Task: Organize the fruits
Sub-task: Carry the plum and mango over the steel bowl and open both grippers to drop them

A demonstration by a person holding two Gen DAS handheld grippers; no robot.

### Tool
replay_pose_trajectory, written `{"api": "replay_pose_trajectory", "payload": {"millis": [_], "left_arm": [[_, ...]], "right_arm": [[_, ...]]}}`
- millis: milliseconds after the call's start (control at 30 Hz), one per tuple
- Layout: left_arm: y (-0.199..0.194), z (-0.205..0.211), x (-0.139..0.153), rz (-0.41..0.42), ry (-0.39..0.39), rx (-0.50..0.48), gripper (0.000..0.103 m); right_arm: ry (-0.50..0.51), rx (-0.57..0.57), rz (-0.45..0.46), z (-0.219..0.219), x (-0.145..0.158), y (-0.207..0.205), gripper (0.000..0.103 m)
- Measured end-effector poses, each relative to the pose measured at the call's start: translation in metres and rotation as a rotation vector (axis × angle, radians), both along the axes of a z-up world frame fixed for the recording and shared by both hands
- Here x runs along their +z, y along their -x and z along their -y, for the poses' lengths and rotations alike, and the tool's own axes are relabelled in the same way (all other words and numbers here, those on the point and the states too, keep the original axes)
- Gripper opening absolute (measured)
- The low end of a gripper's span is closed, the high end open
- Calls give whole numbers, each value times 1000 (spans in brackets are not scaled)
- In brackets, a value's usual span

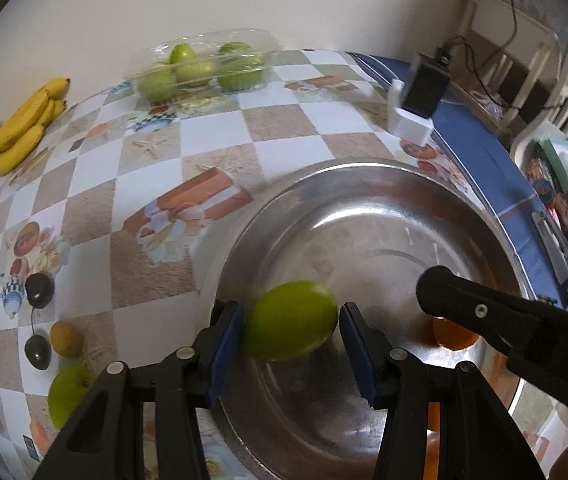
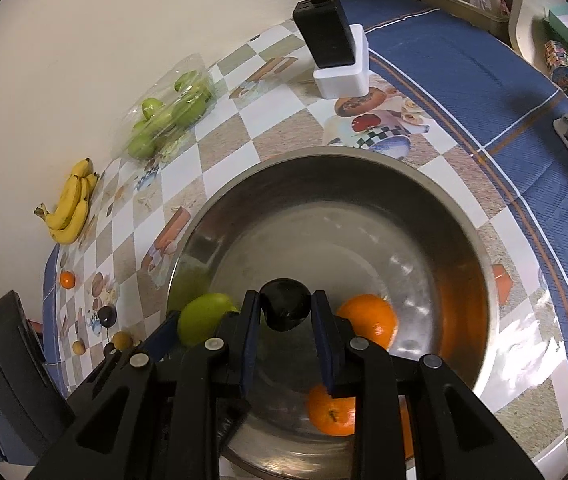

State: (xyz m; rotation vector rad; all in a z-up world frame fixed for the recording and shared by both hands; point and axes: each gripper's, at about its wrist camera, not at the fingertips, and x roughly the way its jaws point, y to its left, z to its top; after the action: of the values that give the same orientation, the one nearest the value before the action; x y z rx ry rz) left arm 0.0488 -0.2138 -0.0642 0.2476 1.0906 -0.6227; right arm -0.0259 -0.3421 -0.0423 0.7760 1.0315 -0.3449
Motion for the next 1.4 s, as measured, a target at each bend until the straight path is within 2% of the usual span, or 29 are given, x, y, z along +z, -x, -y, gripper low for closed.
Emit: {"api": "replay_pose_trajectory", "payload": {"millis": [367, 767, 1033, 1167, 1400], "left_arm": [[-13, -18, 1, -28, 42, 72, 53], [-14, -22, 7, -43, 59, 86, 54], [-14, -26, 28, -39, 115, 88, 54], [-15, -29, 37, -30, 104, 104, 54], [-25, -49, 43, -37, 49, 207, 54]], "right_arm": [[5, 26, 30, -7, 4, -5, 28], [-10, 31, 24, -11, 2, -9, 28], [2, 32, 55, -12, 14, -8, 28], [19, 36, 76, -13, 24, -7, 28], [35, 37, 73, -15, 28, -6, 28]]}}
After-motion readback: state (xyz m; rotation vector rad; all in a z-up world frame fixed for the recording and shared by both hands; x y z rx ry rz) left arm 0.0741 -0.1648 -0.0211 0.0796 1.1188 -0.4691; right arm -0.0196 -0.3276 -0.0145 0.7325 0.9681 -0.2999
